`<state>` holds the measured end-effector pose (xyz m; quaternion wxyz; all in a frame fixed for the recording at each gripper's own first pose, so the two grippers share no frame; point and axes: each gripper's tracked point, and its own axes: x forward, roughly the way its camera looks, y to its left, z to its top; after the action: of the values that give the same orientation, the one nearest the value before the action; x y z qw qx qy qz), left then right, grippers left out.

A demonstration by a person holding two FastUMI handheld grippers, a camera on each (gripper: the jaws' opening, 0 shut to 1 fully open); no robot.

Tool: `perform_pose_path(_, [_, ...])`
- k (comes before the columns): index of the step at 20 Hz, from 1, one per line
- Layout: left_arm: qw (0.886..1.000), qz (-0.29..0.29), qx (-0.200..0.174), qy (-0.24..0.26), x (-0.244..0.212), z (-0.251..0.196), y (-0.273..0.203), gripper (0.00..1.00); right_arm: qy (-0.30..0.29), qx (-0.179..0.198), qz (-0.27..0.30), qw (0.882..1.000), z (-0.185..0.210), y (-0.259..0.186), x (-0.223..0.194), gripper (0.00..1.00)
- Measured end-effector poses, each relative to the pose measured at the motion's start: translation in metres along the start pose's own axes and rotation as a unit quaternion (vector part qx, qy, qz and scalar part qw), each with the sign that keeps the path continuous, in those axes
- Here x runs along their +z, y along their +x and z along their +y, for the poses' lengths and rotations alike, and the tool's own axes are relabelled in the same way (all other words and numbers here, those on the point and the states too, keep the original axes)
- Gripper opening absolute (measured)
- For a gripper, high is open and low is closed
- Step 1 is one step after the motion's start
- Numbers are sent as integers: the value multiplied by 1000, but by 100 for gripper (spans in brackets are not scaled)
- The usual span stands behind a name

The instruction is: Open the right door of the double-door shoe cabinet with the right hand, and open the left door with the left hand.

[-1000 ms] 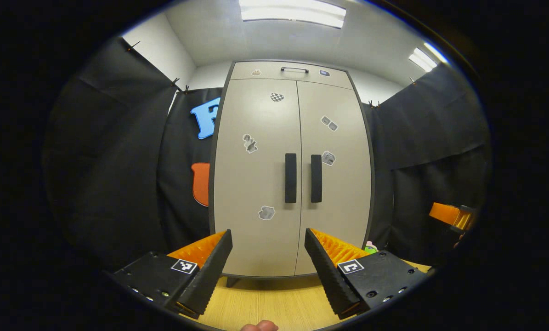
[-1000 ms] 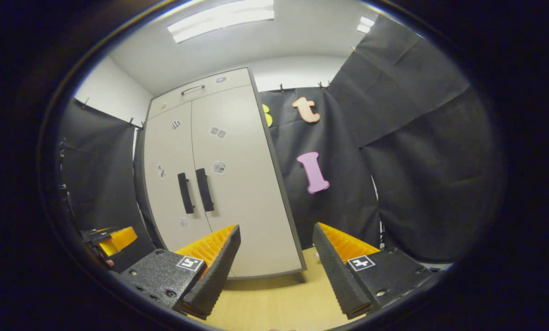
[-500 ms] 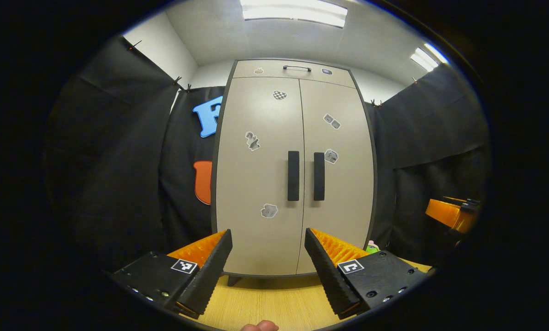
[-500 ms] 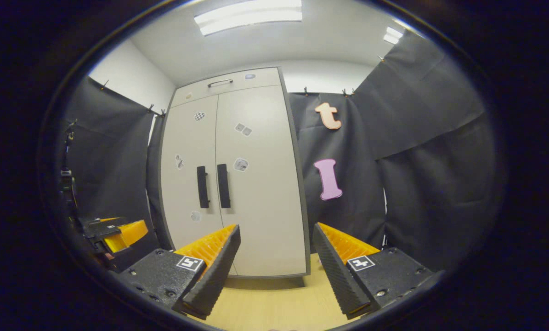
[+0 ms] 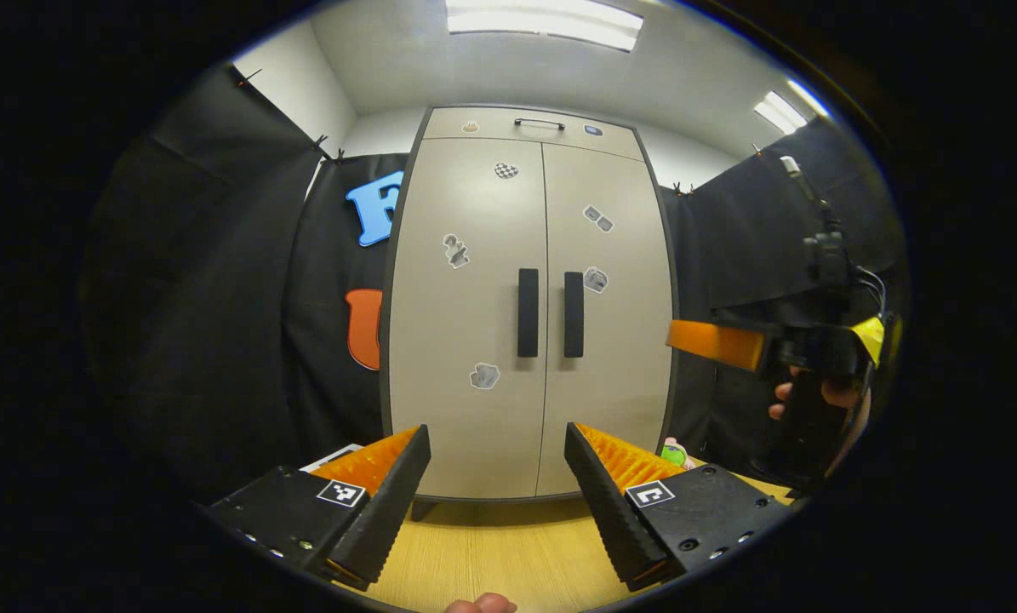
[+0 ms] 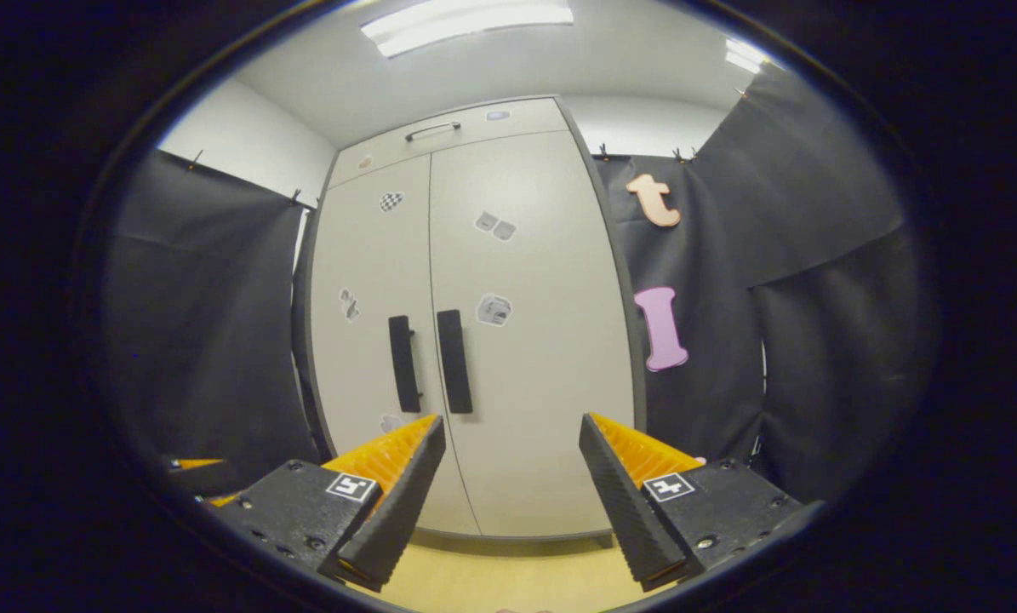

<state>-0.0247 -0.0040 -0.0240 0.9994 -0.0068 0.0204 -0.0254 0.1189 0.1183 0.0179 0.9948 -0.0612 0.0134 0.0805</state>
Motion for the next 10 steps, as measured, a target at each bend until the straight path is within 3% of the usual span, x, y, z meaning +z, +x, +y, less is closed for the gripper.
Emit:
perform_pose_path(5, [1000, 19, 0, -20, -13, 4, -10, 95, -14, 8, 14, 1000, 32, 83, 16, 99])
perform_pose_path(10, [999, 28, 26, -26, -19, 29, -13, 95, -56, -28, 27, 998, 37, 131, 9, 99])
